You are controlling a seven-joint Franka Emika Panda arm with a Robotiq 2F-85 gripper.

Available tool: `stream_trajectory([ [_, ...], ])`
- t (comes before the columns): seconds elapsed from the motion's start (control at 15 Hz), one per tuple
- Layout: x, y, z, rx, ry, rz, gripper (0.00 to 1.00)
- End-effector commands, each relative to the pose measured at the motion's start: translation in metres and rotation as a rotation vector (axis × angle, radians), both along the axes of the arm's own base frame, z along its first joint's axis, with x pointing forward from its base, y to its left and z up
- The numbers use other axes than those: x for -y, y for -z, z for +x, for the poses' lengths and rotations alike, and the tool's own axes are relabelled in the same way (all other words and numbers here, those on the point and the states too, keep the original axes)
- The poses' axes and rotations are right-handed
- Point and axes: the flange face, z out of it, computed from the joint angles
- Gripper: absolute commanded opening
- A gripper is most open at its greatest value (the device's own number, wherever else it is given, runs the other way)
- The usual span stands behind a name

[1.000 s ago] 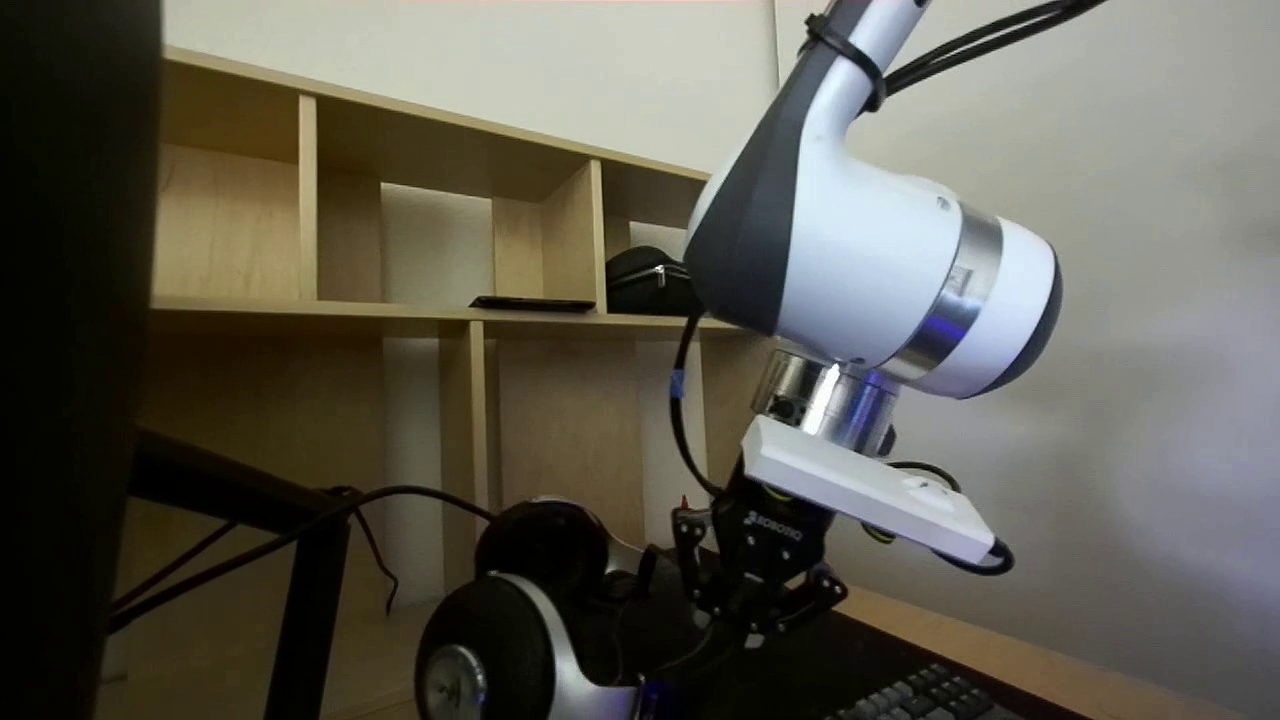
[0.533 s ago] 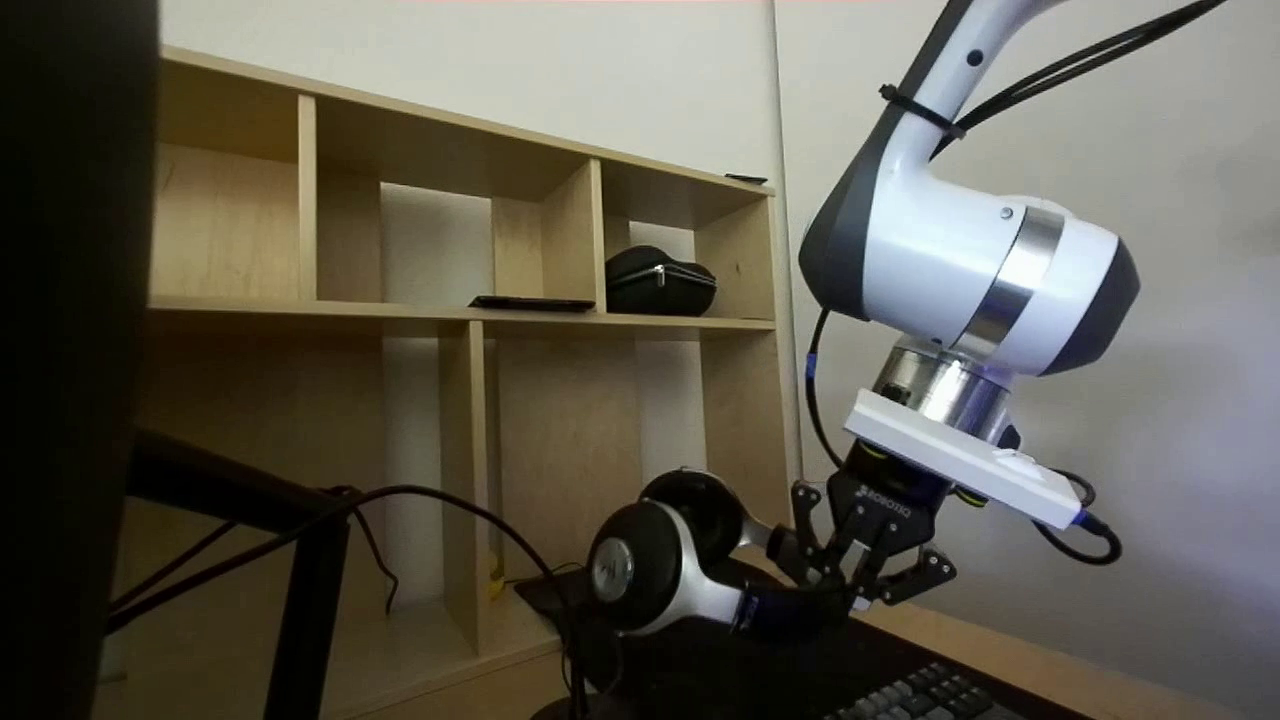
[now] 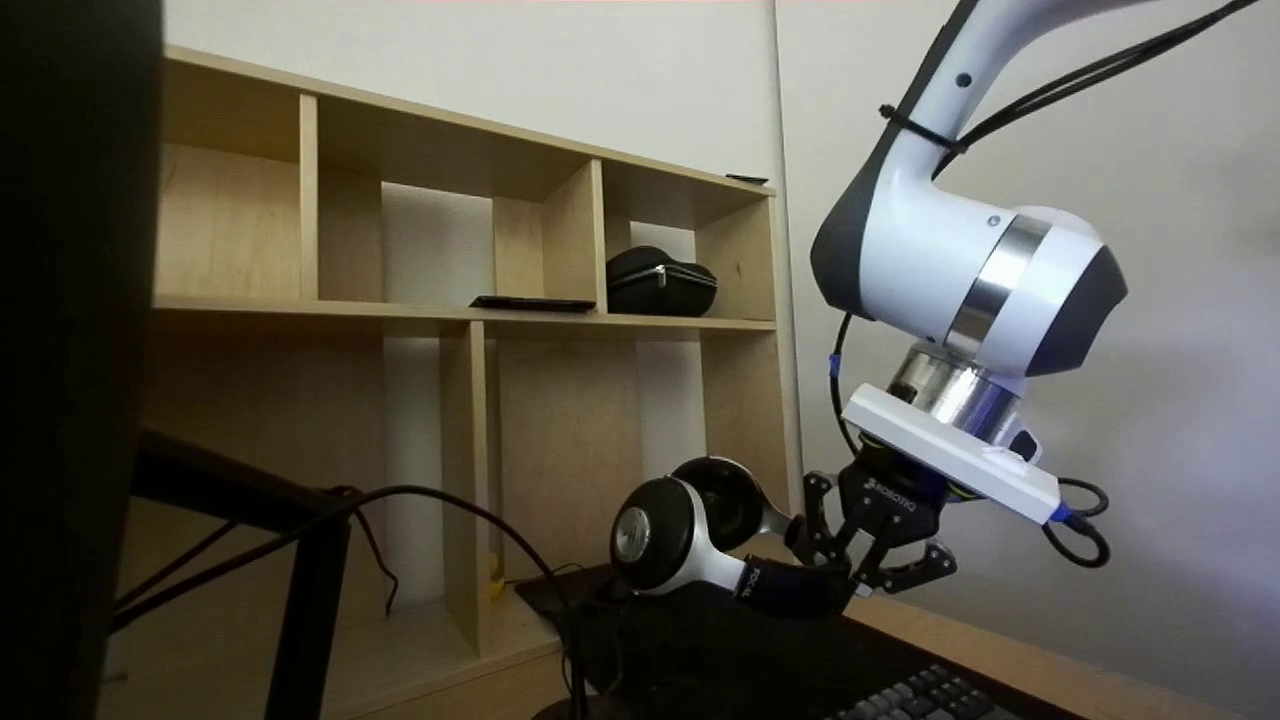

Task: Move the headphones to the right

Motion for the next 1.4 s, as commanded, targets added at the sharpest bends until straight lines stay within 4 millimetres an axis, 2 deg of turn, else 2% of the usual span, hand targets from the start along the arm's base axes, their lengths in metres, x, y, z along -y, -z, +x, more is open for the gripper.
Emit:
stream_trajectory([
  [0.0,0.067,0.012,0.042,-0.012,0.195,0.017,0.04],
  [0.2,0.127,0.016,0.067,-0.021,0.353,0.074,0.04],
  [0.33,0.16,0.022,0.095,-0.017,0.451,0.131,0.04],
  [0.4,0.135,0.019,0.06,-0.033,0.382,0.08,0.04],
  [0.47,0.147,0.022,0.068,-0.032,0.402,0.085,0.18],
  [0.6,0.146,0.031,0.065,-0.05,0.402,0.089,0.18],
  [0.67,0.141,0.032,0.064,-0.055,0.394,0.089,0.04],
  [0.73,0.141,0.048,0.075,-0.084,0.429,0.08,0.04],
  [0.87,0.159,0.076,0.098,-0.11,0.551,0.085,0.04],
  [1.33,0.204,0.133,0.153,-0.187,0.823,0.129,0.04],
])
